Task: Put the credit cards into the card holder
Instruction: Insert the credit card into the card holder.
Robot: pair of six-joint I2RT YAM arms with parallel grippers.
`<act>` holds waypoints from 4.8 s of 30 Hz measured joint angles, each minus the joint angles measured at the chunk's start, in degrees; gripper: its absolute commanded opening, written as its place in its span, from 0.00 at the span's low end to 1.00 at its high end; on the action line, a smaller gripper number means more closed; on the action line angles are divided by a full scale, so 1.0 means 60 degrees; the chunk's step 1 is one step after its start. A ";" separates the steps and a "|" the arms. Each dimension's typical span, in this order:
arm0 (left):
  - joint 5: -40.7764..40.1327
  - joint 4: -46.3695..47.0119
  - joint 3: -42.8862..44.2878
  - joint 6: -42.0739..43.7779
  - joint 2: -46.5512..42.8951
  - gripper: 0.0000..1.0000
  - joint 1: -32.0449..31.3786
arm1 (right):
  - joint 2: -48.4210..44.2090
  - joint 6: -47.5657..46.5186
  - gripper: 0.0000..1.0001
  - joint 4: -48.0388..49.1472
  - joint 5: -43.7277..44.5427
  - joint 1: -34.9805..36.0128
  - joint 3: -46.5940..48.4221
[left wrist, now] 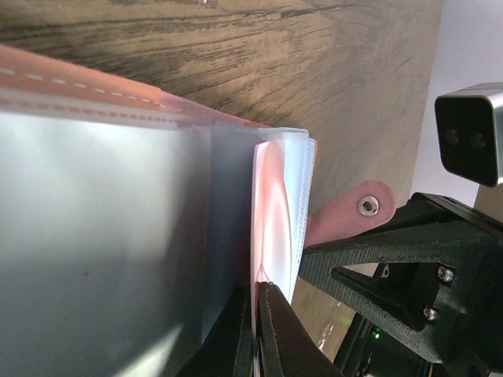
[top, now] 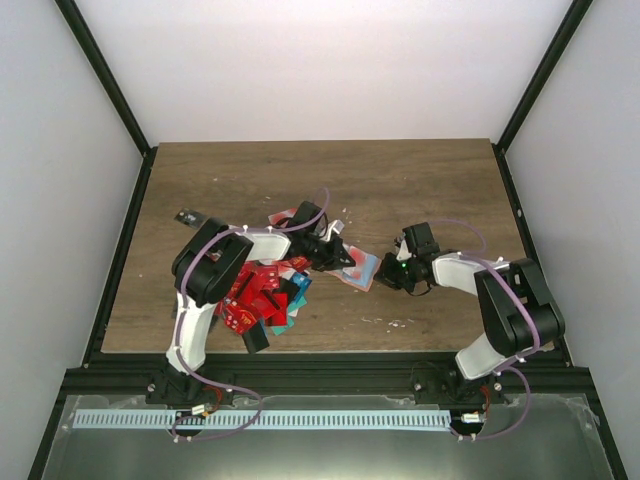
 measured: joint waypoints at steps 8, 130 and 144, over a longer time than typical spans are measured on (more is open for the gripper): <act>0.0033 0.0087 -0.0018 0.0160 0.0015 0.04 -0.0113 | 0.0076 0.0007 0.05 0.0051 -0.0087 -0.0004 0.0047; -0.0433 -0.5421 0.2455 0.3151 0.0667 0.04 0.0120 | 0.1038 -0.1486 0.29 -0.0463 -0.1384 0.0066 0.1639; -0.0401 -0.5377 0.2408 0.3155 0.0648 0.04 0.0120 | 0.1031 -0.1490 0.34 -0.0379 -0.1290 0.0066 0.1351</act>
